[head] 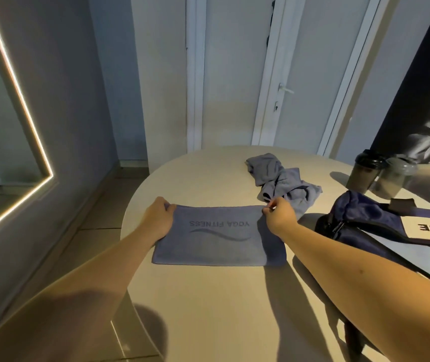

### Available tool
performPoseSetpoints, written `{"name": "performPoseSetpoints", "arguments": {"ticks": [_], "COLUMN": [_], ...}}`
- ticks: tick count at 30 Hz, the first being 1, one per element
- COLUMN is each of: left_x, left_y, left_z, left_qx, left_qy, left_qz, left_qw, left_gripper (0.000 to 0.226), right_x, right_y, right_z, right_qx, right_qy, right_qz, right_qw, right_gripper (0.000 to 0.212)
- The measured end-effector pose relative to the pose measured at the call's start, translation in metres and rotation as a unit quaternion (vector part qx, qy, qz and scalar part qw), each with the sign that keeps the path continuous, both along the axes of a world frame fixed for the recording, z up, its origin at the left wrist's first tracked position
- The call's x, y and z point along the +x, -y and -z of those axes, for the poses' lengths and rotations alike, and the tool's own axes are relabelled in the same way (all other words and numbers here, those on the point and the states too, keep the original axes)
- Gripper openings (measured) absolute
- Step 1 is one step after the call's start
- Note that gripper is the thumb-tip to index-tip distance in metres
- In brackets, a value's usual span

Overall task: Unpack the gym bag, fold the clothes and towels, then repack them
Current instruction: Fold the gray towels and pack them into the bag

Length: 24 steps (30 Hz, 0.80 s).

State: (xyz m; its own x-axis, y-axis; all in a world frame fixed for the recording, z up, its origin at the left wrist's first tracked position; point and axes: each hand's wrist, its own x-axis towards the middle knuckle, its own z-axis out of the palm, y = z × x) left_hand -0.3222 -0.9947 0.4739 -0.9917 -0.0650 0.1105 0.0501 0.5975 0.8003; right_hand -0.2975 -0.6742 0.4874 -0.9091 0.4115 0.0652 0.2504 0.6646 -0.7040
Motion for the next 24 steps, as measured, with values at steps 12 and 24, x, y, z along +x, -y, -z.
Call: {"name": "performPoseSetpoints", "arguments": {"ticks": [12, 24], "left_x": [0.008, 0.019], "left_y": [-0.029, -0.031], "left_z": [0.002, 0.035], "left_qx": [-0.287, -0.424], "left_qy": [-0.156, -0.022], "left_qz": [0.022, 0.155], "left_qw": [0.945, 0.892], "left_gripper": [0.041, 0.079], "right_x": [0.014, 0.016], "right_y": [0.03, 0.023], "right_z": [0.016, 0.048], "right_qx": [0.284, 0.308], "right_qy": [-0.097, 0.045], "right_qz": [-0.105, -0.214], "right_qw": [0.948, 0.926], "right_gripper": [0.05, 0.063]}}
